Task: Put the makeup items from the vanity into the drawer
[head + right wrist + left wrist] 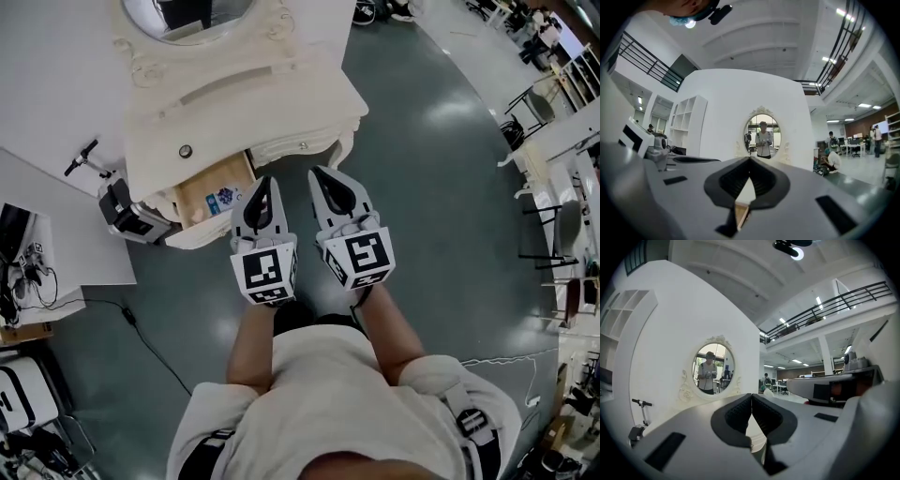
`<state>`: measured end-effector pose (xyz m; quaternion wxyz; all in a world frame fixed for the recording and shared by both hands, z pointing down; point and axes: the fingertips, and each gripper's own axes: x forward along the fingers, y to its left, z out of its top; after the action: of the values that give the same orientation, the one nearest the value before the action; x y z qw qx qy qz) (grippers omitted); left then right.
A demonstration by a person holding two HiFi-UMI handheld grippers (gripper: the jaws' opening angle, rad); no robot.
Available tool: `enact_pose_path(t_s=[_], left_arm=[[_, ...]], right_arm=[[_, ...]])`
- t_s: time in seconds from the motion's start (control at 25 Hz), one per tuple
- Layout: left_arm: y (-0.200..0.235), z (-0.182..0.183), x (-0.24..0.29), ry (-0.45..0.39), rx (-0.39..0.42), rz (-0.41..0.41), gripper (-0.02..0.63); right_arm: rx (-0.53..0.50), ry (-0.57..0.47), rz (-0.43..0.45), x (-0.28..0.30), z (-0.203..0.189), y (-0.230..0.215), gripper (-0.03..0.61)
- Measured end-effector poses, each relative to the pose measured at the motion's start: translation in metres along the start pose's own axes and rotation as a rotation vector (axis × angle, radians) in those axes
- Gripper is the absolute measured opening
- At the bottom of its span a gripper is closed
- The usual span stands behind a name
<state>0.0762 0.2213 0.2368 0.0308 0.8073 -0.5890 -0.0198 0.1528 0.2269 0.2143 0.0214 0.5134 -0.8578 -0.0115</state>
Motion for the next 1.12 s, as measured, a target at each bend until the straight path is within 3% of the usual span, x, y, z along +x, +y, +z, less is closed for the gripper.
enact_pose_path(t_s=[0.52,1.12], left_arm=[[0.041,-0.021,0.074,0.042,-0.016,0.04,0.006],[0.089,-0.062,0.252,0.146,-0.077,0.198,0.006]], right_arm=[[0.017,0.03,0.048,0.089,-0.022,-0.029,0.014],[0.061,0.073,0.189,0.275,-0.053,-0.145,0.014]])
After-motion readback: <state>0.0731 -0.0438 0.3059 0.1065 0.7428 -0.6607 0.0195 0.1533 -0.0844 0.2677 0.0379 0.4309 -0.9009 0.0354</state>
